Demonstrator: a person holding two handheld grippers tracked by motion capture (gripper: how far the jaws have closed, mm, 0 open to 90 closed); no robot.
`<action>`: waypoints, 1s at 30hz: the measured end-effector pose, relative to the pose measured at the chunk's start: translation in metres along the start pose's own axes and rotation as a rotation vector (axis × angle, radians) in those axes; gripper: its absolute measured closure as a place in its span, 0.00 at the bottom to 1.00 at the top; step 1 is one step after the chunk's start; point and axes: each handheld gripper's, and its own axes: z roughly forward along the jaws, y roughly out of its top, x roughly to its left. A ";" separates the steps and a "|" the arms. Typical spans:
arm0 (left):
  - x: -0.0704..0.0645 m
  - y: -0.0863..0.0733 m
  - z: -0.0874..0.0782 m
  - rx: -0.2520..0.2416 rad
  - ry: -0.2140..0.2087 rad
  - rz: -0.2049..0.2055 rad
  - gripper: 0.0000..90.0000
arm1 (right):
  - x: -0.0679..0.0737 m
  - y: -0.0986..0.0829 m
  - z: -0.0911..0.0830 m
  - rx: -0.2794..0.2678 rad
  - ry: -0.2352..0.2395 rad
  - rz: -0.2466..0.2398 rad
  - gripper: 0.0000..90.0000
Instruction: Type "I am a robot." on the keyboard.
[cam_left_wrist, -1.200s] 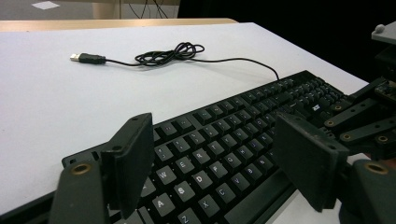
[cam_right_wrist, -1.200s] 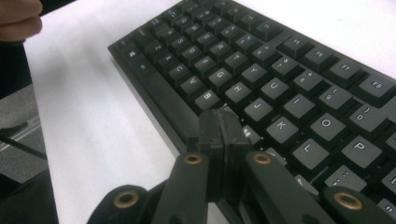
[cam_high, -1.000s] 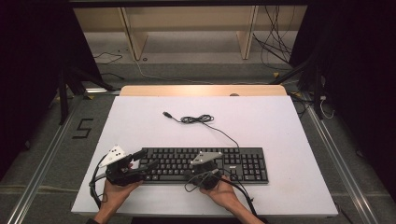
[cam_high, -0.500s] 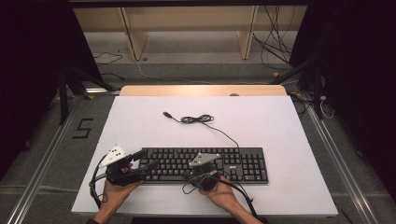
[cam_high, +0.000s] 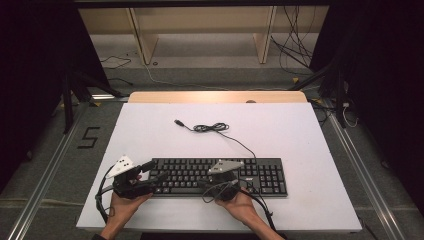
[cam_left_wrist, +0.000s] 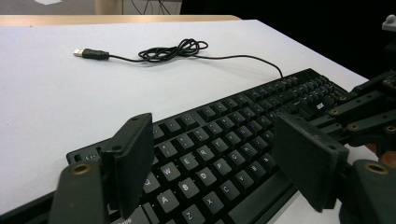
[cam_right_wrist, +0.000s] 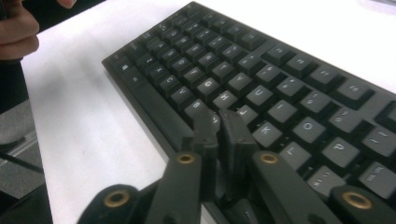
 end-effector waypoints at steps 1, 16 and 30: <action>0.000 0.000 0.000 0.000 0.000 -0.002 0.32 | -0.001 0.000 -0.001 -0.004 -0.003 0.004 0.93; 0.003 0.001 0.005 0.039 0.009 -0.030 0.32 | -0.009 0.000 -0.024 -0.064 -0.003 0.028 0.59; 0.002 0.005 0.021 0.106 0.003 -0.036 0.48 | -0.012 0.000 -0.045 -0.139 -0.020 0.031 0.42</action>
